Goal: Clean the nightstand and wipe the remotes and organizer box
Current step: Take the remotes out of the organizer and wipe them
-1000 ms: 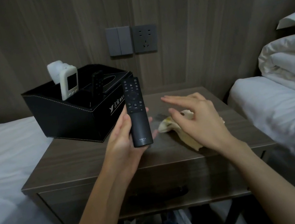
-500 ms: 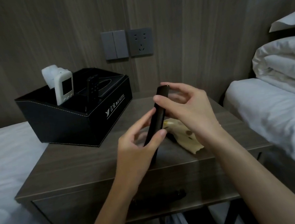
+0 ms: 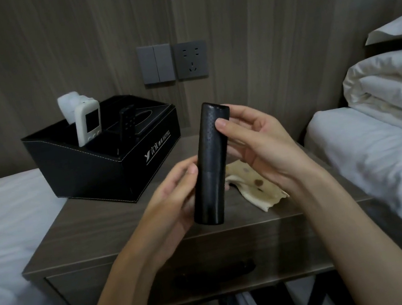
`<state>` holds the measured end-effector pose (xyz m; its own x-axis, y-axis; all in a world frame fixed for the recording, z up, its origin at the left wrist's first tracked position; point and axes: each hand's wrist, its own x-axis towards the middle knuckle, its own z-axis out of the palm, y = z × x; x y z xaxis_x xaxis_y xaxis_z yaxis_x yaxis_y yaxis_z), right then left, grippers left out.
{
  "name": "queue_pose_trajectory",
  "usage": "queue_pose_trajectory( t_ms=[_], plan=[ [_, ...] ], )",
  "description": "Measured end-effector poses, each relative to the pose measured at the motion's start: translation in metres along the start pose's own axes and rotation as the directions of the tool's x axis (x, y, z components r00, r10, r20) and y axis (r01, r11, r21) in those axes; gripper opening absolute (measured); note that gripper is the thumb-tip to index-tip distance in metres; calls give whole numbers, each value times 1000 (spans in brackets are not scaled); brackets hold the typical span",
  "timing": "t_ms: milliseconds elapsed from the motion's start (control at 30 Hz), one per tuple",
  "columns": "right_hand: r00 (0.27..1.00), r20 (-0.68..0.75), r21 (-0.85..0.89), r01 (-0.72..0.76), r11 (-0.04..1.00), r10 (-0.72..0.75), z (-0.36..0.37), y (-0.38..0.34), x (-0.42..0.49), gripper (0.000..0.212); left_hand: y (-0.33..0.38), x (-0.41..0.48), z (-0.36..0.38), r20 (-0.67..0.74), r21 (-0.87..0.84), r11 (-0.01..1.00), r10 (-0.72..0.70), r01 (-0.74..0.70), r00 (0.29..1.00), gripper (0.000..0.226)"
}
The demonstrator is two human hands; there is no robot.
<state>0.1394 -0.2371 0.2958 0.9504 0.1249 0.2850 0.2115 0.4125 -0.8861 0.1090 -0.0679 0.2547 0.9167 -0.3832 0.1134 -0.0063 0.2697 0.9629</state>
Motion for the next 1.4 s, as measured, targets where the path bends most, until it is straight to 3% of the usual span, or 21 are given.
queue_pose_trajectory(
  t_ms=[167, 267, 333, 433, 500, 567, 700, 867, 1067, 1233, 1400],
  plan=[
    [999, 39, -39, 19, 999, -18, 6, 2, -2, 41, 3, -3, 2, 70, -147, 988, -39, 49, 997, 41],
    [997, 2, -253, 78, 964, -80, 3, 4, -1, 30, 1, -2, -4, 17, -174, 984, -37, 40, 999, 43],
    [991, -18, -452, 113, 885, -135, -5, 7, 1, 25, 1, 0, -8, -28, -156, 988, -18, 14, 999, 45],
    [989, 47, -739, 129, 661, -140, -18, 13, 5, 23, 1, 0, -14, -88, -138, 989, 31, -43, 996, 44],
    [989, 146, -907, 140, 398, -15, -24, 21, 7, 27, 1, 1, -18, -140, -143, 987, 52, -72, 989, 42],
    [977, 168, -968, 139, 209, 128, -29, 32, 9, 35, 1, 1, -23, -175, -156, 984, 56, -84, 983, 42],
    [984, 122, -992, 117, 49, 127, -39, 43, 9, 31, 1, 2, -25, -219, -168, 982, 47, -85, 975, 41],
    [992, 97, -992, 103, 71, -86, -43, 40, 6, 11, 1, 0, -25, -233, -73, 995, 48, -66, 971, 43],
    [858, 31, -854, 289, 433, -513, -14, 10, -3, 15, -2, 0, -19, -207, 29, 999, 40, -35, 978, 53],
    [774, 46, -827, 384, 410, -631, 0, 10, 0, 17, -6, 3, -11, -199, 38, 999, 41, -34, 979, 44],
    [778, 37, -807, 393, 440, -628, 1, 19, 3, 19, -5, 3, -7, -188, 7, 1000, 27, -26, 982, 41]
  ],
)
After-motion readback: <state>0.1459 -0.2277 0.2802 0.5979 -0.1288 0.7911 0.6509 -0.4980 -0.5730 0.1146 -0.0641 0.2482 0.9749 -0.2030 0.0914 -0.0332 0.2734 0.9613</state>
